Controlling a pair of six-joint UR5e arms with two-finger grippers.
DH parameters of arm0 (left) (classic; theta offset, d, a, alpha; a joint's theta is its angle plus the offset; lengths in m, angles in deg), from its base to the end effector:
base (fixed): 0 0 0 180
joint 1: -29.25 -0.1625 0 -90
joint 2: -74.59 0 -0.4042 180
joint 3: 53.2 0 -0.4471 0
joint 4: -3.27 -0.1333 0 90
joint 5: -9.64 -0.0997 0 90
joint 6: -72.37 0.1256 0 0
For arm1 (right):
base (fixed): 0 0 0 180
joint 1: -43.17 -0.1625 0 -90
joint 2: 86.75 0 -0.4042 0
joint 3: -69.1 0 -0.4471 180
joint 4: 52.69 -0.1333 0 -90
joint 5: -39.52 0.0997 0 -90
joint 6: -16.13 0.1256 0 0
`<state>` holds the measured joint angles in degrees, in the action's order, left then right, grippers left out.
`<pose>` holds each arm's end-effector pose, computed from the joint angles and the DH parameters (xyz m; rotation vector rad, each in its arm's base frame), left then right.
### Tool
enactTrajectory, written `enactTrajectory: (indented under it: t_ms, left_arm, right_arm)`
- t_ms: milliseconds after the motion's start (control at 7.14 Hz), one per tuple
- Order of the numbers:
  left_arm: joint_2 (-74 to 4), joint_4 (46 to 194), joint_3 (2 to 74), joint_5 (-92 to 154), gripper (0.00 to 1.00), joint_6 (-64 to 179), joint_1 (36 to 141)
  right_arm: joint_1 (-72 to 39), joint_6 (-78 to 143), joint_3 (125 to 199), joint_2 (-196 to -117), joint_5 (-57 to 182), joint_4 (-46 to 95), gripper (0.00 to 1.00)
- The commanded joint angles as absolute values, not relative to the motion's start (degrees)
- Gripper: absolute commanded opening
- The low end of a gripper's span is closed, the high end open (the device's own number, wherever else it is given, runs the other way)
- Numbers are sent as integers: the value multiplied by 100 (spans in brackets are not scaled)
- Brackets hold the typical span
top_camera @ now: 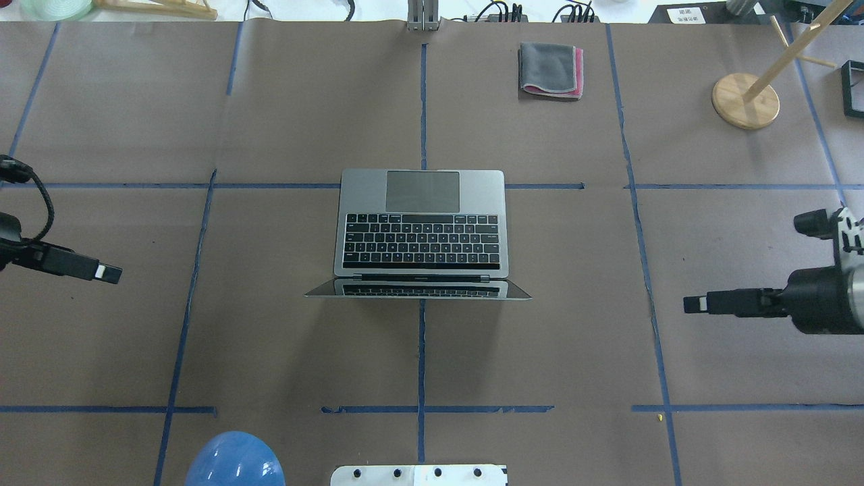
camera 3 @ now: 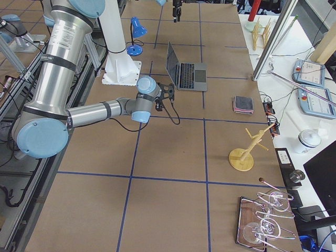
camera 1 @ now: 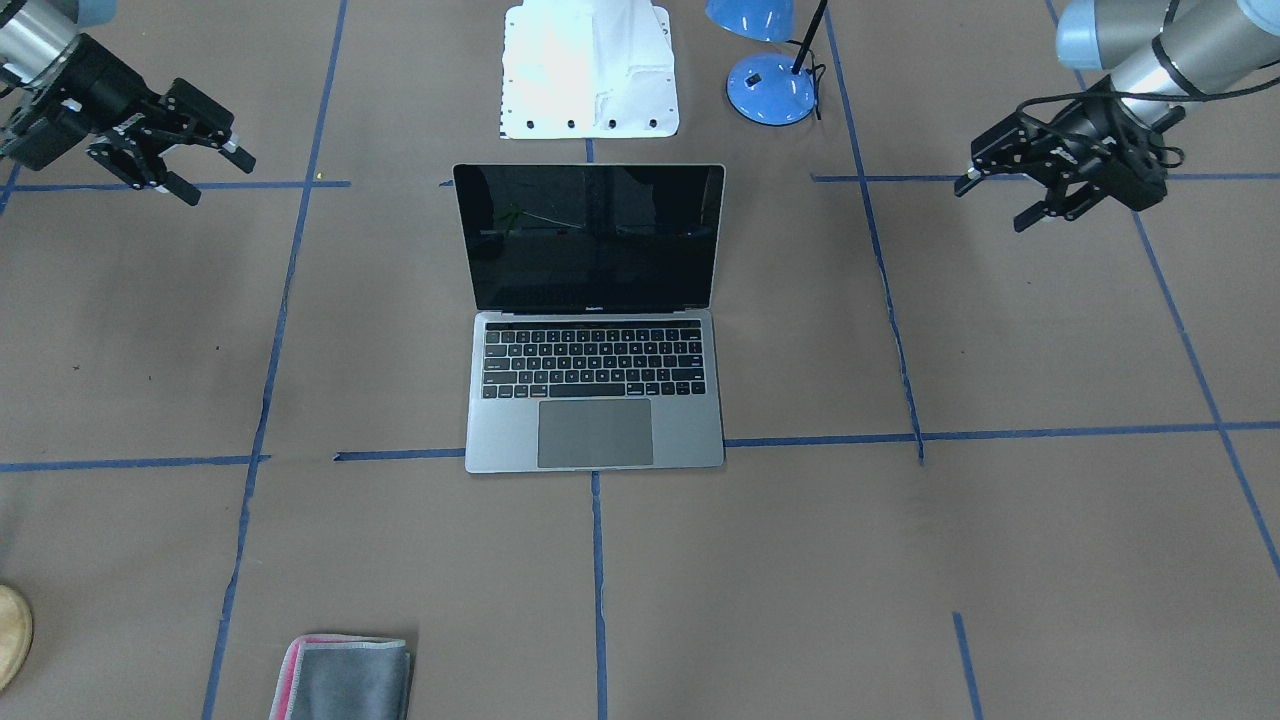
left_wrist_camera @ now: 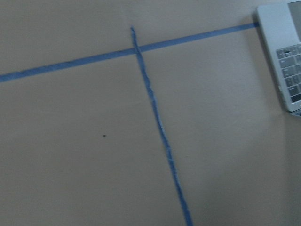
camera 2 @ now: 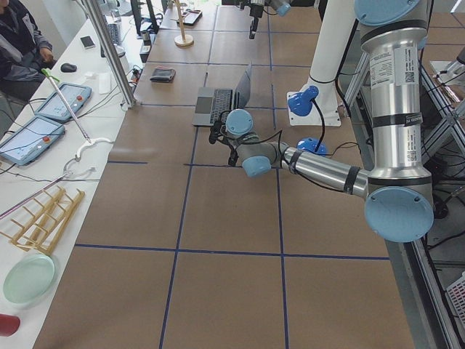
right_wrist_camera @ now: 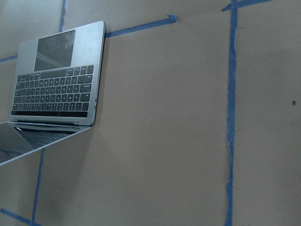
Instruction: Close laptop
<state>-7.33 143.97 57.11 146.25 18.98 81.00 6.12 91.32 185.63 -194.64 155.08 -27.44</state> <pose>0.2780 -0.4205 0.4185 0.1973 1.2402 0.2174 -0.3154 -0.3372 0.4168 0.2050 -1.2940 0.0454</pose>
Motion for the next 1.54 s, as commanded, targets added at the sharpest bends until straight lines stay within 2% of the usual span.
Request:
enactTrajectory:
  t_ms: [0, 140, 280, 420, 560, 700, 840, 980, 1400]
  left_arm:
    - [-750, 15249, 5841, 13749, 100, 728, 7026]
    - [-758, 15259, 5955, 13204, 99, 429, 6612]
    - [-854, 15485, 6008, 12607, 86, 17, 6077]
    - [-1038, 15714, 6009, 11809, 52, -648, 5558]
    - [-1153, 15725, 6009, 11061, 17, -786, 5126]
    - [-1285, 15716, 6000, 10297, 2, -787, 4800]
    - [-1460, 15699, 5983, 9828, 0, -796, 4492]
    - [-1688, 15664, 5922, 9649, 0, -796, 4376]
    - [-2180, 15446, 5895, 9621, 0, -804, 4366]
  right_arm:
    - [2471, 9766, 19010, -19459, 13359, -2791, 99]
    - [3045, 9978, 19056, -19441, 12599, -2791, 91]
    - [3547, 10154, 19170, -19415, 11913, -2791, 71]
    - [3943, 10391, 19206, -19258, 11271, -2791, 38]
    - [4304, 10532, 19189, -18874, 10490, -2765, 20]
    - [4708, 10534, 19041, -18357, 9403, -2773, 16]
    - [5078, 10525, 18665, -17751, 8601, -2756, 6]
    - [5116, 10516, 18409, -17432, 8497, -2747, 3]
    - [5021, 10455, 18433, -17393, 8496, -2738, 0]
